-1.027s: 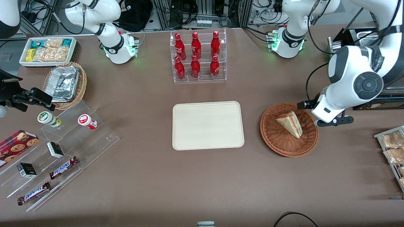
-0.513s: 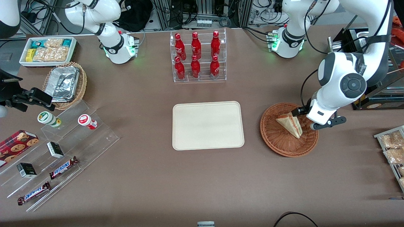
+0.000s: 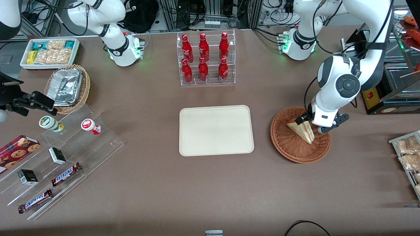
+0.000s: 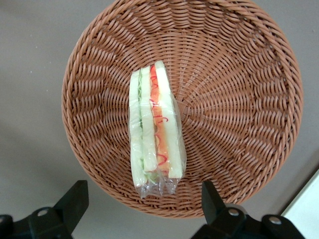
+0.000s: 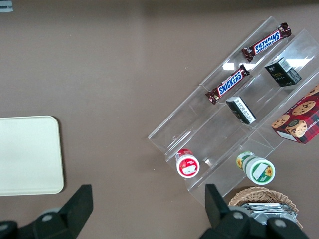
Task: Place sandwich from basket to tray
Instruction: 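Lower the open left gripper around the wrapped sandwich wedge, then close the left gripper on the sandwich and lift it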
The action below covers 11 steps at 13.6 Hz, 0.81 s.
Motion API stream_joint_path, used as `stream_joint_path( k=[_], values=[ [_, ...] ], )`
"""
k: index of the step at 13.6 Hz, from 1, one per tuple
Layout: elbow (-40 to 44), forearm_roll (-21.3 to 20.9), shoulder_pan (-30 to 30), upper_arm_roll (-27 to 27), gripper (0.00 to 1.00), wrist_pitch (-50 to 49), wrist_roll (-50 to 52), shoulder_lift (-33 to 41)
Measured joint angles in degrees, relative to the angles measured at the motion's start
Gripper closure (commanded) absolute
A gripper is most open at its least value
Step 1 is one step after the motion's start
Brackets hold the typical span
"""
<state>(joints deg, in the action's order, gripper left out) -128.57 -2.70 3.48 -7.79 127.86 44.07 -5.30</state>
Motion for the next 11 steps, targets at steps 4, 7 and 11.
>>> stream_joint_path(
  k=[4,7,11],
  values=[
    [-4.7,0.0,0.0,-0.14,0.0,10.08,7.93,0.0],
    [-7.93,0.0,0.0,-0.17,0.0,14.8,9.3,-0.15],
    [-8.4,0.0,0.0,-0.17,0.0,15.6,10.01,-0.92]
  ],
)
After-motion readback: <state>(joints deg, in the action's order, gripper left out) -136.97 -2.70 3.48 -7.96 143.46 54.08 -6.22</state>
